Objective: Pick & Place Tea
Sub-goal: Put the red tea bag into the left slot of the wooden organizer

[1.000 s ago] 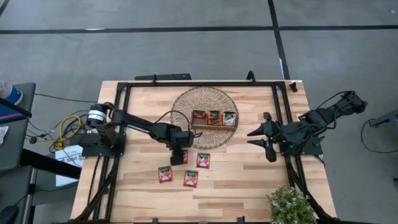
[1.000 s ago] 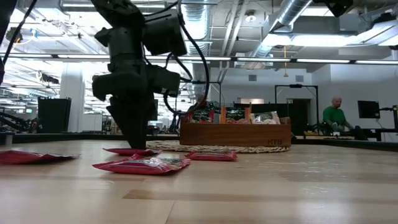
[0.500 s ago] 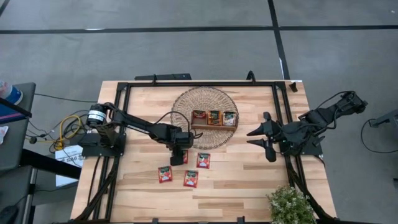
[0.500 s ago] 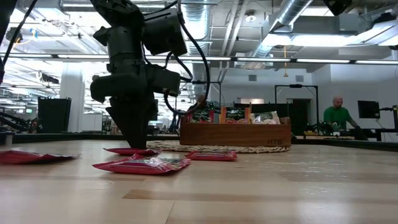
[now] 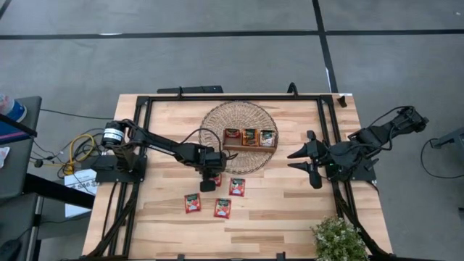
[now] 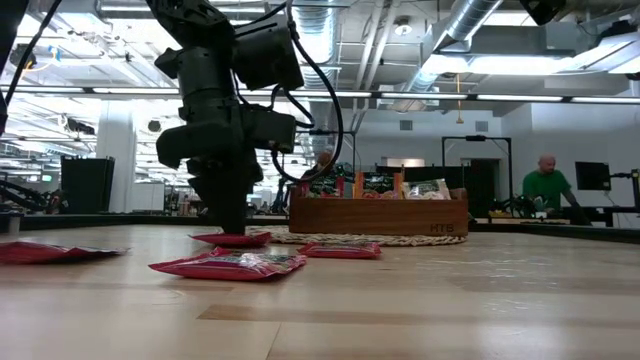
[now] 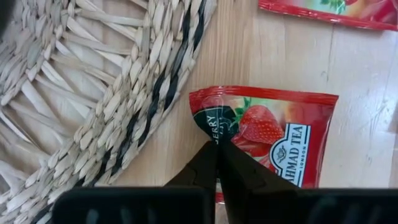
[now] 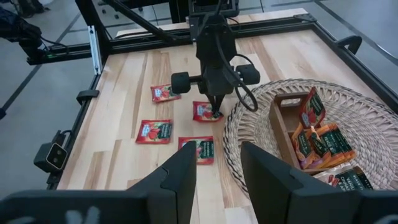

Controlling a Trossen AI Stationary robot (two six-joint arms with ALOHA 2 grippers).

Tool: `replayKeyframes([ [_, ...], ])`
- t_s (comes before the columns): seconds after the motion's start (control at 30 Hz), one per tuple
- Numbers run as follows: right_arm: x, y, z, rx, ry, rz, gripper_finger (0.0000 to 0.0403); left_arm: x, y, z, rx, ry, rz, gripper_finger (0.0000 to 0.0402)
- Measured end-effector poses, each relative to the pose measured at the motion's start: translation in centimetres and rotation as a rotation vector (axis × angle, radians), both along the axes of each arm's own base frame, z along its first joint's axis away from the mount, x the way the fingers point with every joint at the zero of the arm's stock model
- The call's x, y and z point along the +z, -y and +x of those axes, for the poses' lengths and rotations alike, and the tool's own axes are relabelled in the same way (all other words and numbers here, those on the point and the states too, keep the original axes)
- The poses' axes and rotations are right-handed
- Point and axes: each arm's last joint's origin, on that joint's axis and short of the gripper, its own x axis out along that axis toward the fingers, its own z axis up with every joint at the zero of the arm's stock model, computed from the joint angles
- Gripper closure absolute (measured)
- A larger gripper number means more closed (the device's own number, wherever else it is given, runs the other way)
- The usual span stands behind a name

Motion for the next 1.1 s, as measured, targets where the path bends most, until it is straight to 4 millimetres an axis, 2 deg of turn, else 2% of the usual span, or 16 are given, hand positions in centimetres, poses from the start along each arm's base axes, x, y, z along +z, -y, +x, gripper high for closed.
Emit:
replayKeyframes([
  [0.1, 0.0, 0.0, 0.0, 0.000, 0.000, 0.000, 0.0285, 0.2, 0.0, -0.2, 0.005, -0.010, -0.001, 0.0400],
  [0.27, 0.0, 0.0, 0.0, 0.000, -0.003, -0.001, 0.0285, 2.0, 0.0, -1.1, 0.059, -0.012, -0.008, 0.0401],
  [0.4, 0.0, 0.1, 0.0, -0.005, -0.002, -0.003, 0.0285, 5.4, 0.3, -1.3, 0.078, 0.031, 0.032, 0.0401],
  [0.5, 0.0, 0.2, 0.1, -0.014, -0.002, -0.003, 0.0285, 7.6, 0.7, -1.6, 0.078, -0.002, 0.090, 0.0401],
  [0.63, 0.0, 0.4, 0.2, -0.030, -0.003, -0.003, 0.0285, 11.9, 1.7, -0.3, 0.050, 0.122, 0.236, 0.0401],
  [0.8, 0.0, 0.7, 0.3, -0.047, -0.003, -0.008, 0.0285, 15.5, 2.1, 1.4, -0.010, 0.264, 0.487, 0.0401],
  [0.87, 0.0, 0.8, 0.3, -0.049, -0.003, -0.009, 0.0285, 15.9, 1.9, 1.6, -0.022, 0.281, 0.593, 0.0401],
  [0.97, 0.0, 0.8, 0.3, -0.053, -0.004, -0.009, 0.0285, 15.6, 1.5, 2.3, -0.032, 0.274, 0.730, 0.0401],
  [1.1, 0.0, 0.8, 0.3, -0.052, -0.005, -0.010, 0.0285, 14.2, 1.3, 3.8, -0.070, 0.234, 0.862, 0.0402],
])
